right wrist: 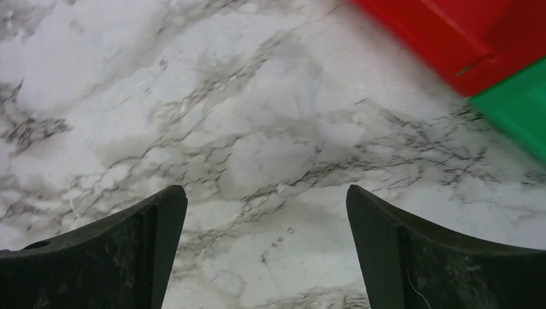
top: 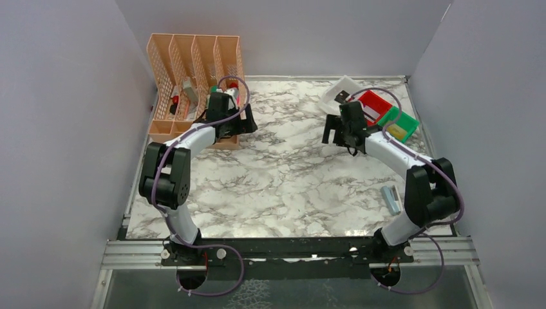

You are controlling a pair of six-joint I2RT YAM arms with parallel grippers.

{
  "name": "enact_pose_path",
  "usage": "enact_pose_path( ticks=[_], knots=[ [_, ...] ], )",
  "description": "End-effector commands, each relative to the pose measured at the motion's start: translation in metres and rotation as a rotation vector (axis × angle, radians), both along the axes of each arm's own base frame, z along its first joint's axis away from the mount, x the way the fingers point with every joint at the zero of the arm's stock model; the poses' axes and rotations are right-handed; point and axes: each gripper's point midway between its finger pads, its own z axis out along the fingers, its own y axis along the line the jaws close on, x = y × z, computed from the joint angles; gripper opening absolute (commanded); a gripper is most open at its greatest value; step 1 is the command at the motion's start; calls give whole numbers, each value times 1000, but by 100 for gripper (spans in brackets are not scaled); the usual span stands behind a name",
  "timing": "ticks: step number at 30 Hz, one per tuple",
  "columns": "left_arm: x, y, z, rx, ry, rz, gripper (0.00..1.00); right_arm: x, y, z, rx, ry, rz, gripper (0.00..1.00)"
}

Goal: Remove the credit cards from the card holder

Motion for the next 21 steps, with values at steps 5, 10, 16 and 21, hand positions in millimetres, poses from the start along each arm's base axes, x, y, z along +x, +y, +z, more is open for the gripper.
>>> enact_pose_path(
  ticks=[5,10,16,21],
  knots=[
    [-2,-1,25,29,-49,-65,99,62,-38,27,-66,-48,-171,99],
    [-37,14,45,63,-27,-42,99,91,-55,34,-77,-75,-330,99],
    [-86,39,75,132,-85,-21,99,115,-70,23,-84,-59,-437,99],
    [-116,67,84,211,-156,58,99,125,-76,10,-76,-47,-459,99]
  ],
)
